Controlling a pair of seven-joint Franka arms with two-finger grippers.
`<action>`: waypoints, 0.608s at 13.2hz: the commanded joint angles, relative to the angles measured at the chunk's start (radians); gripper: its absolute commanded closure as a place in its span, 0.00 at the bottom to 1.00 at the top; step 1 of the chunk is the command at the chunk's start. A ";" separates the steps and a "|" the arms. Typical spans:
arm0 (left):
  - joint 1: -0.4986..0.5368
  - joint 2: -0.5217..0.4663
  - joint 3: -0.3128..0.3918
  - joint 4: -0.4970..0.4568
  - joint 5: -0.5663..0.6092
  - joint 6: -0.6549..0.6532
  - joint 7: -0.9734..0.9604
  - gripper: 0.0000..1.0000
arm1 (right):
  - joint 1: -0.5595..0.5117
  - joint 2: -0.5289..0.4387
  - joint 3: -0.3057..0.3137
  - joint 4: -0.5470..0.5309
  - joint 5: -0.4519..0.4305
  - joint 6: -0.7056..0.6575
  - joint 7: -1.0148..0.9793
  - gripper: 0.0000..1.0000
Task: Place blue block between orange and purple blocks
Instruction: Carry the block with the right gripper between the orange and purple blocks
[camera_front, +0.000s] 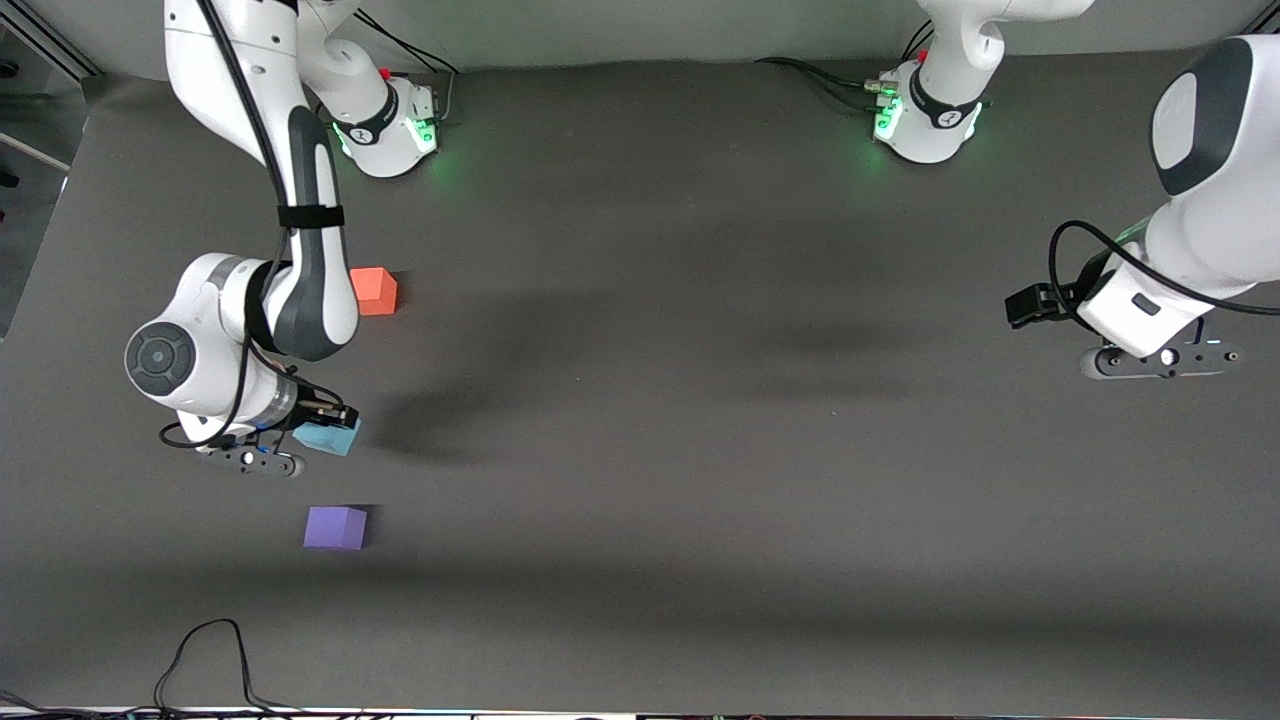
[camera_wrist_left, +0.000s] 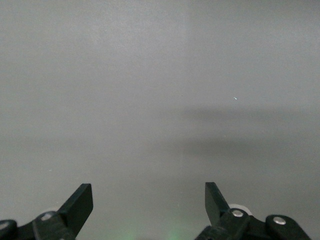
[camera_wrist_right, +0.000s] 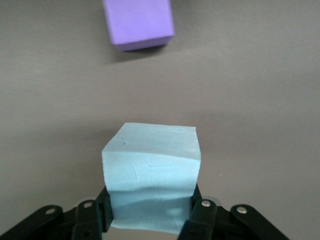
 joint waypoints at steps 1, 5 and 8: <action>-0.011 -0.017 0.004 -0.011 -0.008 -0.010 0.006 0.00 | -0.001 0.013 0.009 -0.111 0.141 0.113 -0.136 1.00; -0.009 -0.017 -0.013 -0.010 -0.010 -0.005 -0.005 0.00 | 0.003 0.034 0.022 -0.175 0.252 0.130 -0.274 1.00; -0.008 -0.048 -0.016 -0.017 -0.008 -0.012 -0.011 0.00 | 0.002 0.057 0.035 -0.179 0.252 0.130 -0.333 0.99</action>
